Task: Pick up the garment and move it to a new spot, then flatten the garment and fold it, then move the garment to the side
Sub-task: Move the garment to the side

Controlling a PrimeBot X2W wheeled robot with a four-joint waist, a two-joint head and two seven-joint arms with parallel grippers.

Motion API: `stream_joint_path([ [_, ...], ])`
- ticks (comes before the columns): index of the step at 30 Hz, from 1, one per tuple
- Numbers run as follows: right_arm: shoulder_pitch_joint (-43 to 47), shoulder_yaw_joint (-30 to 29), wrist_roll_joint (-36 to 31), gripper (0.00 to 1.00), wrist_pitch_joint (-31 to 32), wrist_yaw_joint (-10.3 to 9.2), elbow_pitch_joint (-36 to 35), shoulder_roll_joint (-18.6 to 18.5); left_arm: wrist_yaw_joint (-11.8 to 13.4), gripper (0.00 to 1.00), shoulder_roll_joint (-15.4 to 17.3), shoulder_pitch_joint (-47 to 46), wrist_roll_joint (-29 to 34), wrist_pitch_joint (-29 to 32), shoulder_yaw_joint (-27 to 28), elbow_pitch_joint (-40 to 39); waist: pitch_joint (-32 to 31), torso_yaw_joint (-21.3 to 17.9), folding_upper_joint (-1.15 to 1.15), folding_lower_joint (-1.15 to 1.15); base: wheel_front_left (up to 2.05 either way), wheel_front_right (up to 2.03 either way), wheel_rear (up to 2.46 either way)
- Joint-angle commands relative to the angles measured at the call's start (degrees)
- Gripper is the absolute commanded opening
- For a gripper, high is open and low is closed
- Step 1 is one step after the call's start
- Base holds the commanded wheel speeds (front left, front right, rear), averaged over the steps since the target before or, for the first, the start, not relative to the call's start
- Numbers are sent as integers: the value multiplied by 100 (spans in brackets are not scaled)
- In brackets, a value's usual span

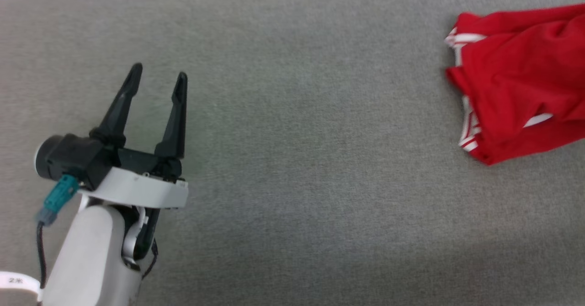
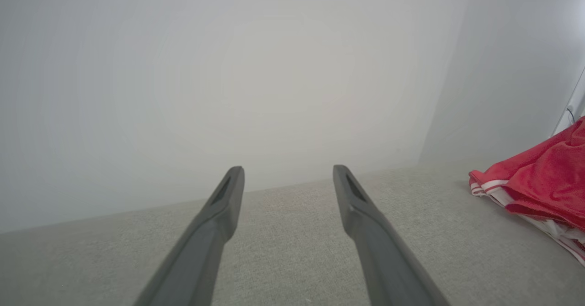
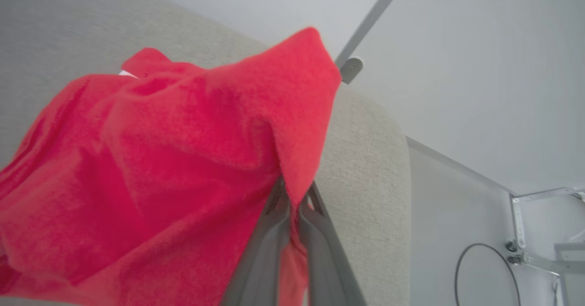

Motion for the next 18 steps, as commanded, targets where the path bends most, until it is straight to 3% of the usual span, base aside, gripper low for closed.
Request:
stream_joint_path([
  [1,-180,55,-100,0,-146,-7,106,-65,-11,100,46,-118,-22,3,-16,-7,312,-264,0,0,0,0,0],
  [11,-851,389,-531,0,-751,-7,959,-291,-12,100,230,-563,-32,3,-275,-23,842,-439,0,0,0,0,0],
  [18,-1280,568,-1187,0,-1178,-7,1668,-314,-12,100,316,-834,-37,3,-428,-51,1193,-450,0,0,0,0,0],
])
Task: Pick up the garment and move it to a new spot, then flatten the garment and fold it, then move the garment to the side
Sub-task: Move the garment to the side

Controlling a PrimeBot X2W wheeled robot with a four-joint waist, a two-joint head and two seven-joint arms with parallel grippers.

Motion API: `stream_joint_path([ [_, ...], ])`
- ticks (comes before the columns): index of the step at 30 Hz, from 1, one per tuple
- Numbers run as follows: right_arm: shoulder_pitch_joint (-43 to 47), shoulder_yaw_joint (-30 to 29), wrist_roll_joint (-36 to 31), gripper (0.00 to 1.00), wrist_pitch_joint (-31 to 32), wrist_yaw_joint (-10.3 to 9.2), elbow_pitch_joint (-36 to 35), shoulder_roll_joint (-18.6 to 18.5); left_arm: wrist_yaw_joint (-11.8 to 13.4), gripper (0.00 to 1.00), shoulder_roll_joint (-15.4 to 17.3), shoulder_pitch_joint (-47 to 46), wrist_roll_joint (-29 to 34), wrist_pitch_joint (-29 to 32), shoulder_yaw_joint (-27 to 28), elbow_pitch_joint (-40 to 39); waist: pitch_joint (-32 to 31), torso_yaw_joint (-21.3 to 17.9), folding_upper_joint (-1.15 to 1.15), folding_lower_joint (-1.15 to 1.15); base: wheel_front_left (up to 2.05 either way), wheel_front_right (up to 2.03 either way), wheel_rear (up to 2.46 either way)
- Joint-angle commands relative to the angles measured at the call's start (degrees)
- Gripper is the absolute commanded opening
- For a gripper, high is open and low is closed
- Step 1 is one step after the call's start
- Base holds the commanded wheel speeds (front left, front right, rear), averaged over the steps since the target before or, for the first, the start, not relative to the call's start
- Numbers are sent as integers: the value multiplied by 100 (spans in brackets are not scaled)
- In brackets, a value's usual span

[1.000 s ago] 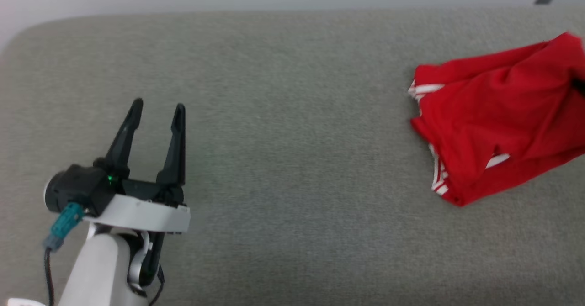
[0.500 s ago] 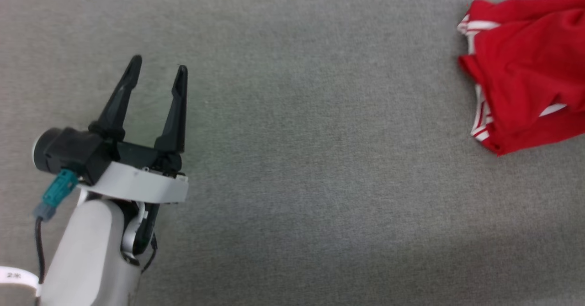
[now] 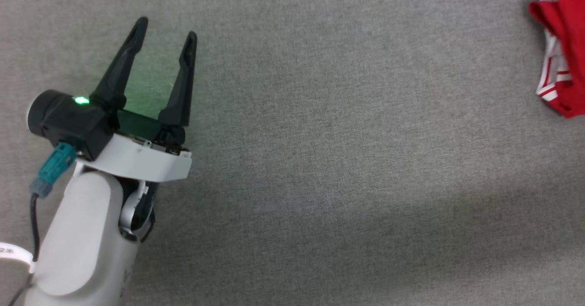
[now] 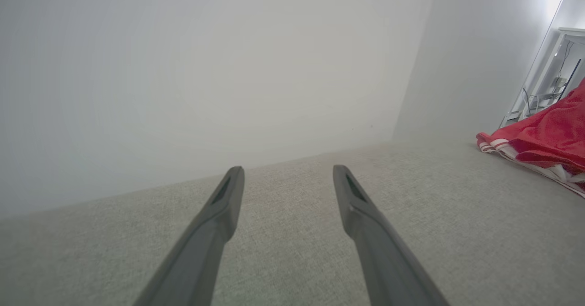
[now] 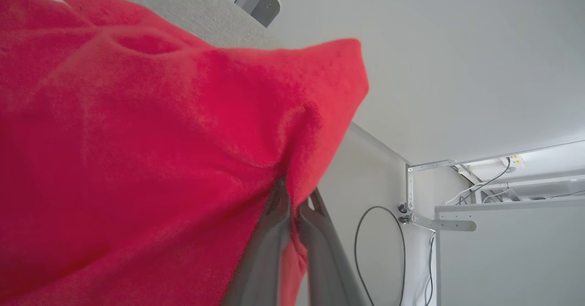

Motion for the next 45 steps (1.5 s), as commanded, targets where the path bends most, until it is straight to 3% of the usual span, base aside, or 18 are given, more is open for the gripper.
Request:
stream_joint_path([
  [1,-139,33,-214,0,-80,-7,187,32,-12,100,37,-106,-13,3,-35,-12,227,-35,0,0,0,0,0],
  [18,-474,-334,-843,0,-560,-7,1839,861,-3,100,185,-397,-51,3,-214,-77,694,130,0,0,0,0,0],
  [19,-505,-398,-894,8,-606,-7,1943,901,-3,100,185,-394,-50,3,-212,-70,691,136,0,0,0,0,0],
  [20,-537,-431,-975,29,-674,-7,2012,938,-3,100,188,-386,-57,4,-204,-64,680,140,0,0,0,0,0],
  [21,-571,-483,-1031,41,-742,-7,2082,985,-3,100,187,-368,-59,4,-198,-62,662,142,0,0,0,0,0],
  [24,-617,-603,-1139,51,-840,-7,2267,1121,-3,100,173,-297,-68,4,-154,-46,557,147,0,0,0,0,0],
  [27,-698,-756,-1221,95,-1011,-7,2389,1194,-4,100,134,-232,-86,4,-109,-24,409,163,0,0,0,0,0],
  [29,-715,-818,-1221,100,-1074,-7,2438,1220,-4,100,119,-209,-94,4,-93,-10,351,174,0,0,0,0,0],
  [37,-442,-1478,-953,100,-1758,-7,2703,1752,-3,100,-4,243,-37,3,183,76,-382,314,0,0,0,0,0],
  [45,212,-1602,-504,100,-2043,-7,2285,2228,-4,100,-75,831,11,3,516,129,-1060,496,0,0,0,0,0],
])
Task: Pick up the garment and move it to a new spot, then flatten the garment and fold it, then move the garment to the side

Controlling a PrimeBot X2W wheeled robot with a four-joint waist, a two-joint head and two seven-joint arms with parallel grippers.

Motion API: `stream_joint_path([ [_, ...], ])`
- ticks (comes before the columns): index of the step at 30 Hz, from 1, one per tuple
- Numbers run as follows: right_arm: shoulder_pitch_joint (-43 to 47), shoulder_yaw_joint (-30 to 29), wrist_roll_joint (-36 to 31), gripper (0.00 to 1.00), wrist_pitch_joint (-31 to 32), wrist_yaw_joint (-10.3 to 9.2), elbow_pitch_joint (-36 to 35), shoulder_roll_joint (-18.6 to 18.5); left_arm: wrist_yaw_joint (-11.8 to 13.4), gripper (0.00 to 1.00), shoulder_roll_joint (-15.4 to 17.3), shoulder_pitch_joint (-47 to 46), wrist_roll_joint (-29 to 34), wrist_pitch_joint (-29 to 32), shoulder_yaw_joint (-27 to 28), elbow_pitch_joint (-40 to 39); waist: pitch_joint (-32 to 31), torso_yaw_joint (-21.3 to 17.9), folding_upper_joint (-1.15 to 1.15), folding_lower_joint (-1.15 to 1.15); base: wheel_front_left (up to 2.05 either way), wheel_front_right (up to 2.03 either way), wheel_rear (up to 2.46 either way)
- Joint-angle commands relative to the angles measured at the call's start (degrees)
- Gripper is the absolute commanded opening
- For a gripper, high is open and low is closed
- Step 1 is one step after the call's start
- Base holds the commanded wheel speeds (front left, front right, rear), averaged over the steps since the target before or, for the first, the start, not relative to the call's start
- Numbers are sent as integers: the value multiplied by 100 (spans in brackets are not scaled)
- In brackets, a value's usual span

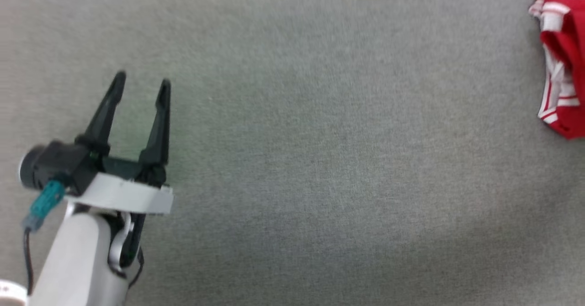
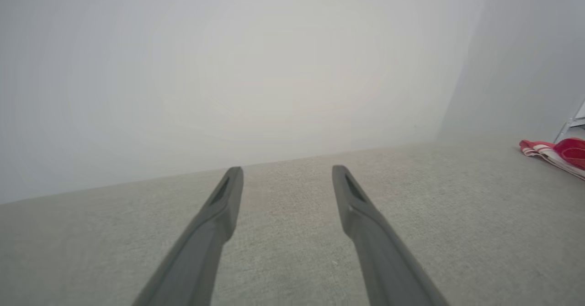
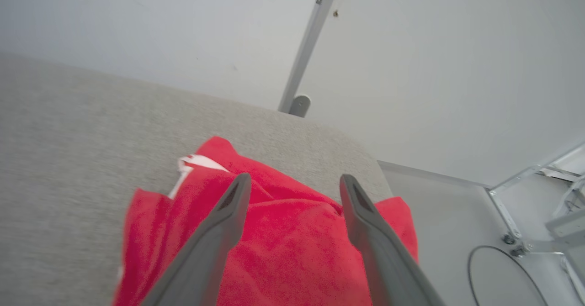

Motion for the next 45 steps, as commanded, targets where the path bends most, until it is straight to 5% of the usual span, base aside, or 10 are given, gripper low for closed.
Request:
stream_joint_path([
  [1,218,-61,177,100,-52,-7,-143,74,6,100,-42,160,31,3,62,10,-525,205,0,0,0,0,0],
  [10,1608,-311,622,100,-91,-7,-1394,559,7,100,-224,1122,105,3,660,-4,-1411,458,0,0,0,0,0],
  [24,3815,-1468,9,100,-94,-7,-2729,1387,6,100,-485,2501,297,3,1401,-24,-2501,640,0,0,0,0,0],
  [34,5152,-2313,-378,100,-94,-6,-3592,2077,5,100,-480,3027,111,3,1376,-89,-2790,697,0,0,0,0,0],
  [45,5889,-2454,-659,100,-94,-6,-4074,2466,8,100,-268,3243,-186,3,1218,8,-2902,634,0,0,0,0,0],
])
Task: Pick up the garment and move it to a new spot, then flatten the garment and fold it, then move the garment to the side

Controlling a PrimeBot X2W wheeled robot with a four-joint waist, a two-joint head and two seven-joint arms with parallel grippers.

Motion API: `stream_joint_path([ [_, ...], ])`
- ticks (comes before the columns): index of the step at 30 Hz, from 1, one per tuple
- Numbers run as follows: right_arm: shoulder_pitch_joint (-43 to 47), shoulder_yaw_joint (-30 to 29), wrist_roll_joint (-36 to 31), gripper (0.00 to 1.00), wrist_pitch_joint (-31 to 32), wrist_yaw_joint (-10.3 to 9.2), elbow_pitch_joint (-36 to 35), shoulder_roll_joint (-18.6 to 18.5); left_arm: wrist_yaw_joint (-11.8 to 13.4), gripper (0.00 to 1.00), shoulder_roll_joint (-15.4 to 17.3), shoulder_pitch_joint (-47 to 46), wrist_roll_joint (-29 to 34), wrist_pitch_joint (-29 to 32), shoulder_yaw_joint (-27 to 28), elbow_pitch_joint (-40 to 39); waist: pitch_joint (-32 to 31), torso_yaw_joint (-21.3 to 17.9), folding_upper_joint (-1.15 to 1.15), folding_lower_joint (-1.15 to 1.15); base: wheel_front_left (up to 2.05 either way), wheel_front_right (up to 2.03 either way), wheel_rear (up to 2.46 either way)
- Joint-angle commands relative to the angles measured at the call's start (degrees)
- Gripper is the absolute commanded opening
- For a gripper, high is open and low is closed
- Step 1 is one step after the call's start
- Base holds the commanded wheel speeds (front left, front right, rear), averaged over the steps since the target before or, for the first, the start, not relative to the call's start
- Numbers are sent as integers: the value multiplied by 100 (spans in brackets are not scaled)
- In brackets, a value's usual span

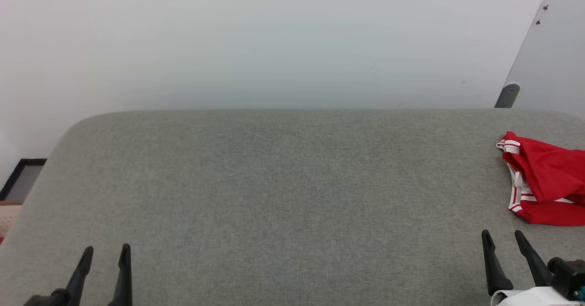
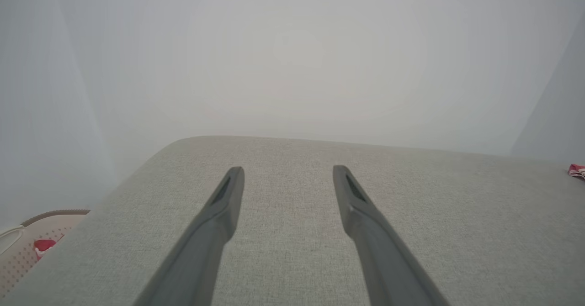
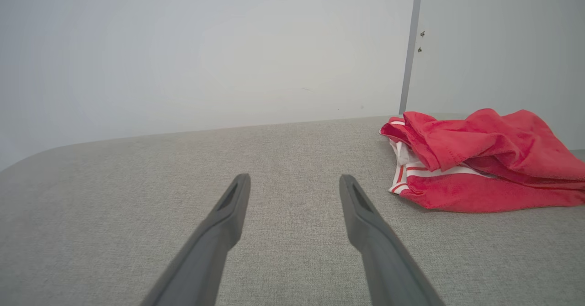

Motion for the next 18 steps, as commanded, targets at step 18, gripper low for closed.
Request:
stream_joint_path([
  [18,294,-7,-184,100,-27,-5,-273,231,10,100,107,56,-200,3,-61,49,-27,-152,0,0,0,0,0],
])
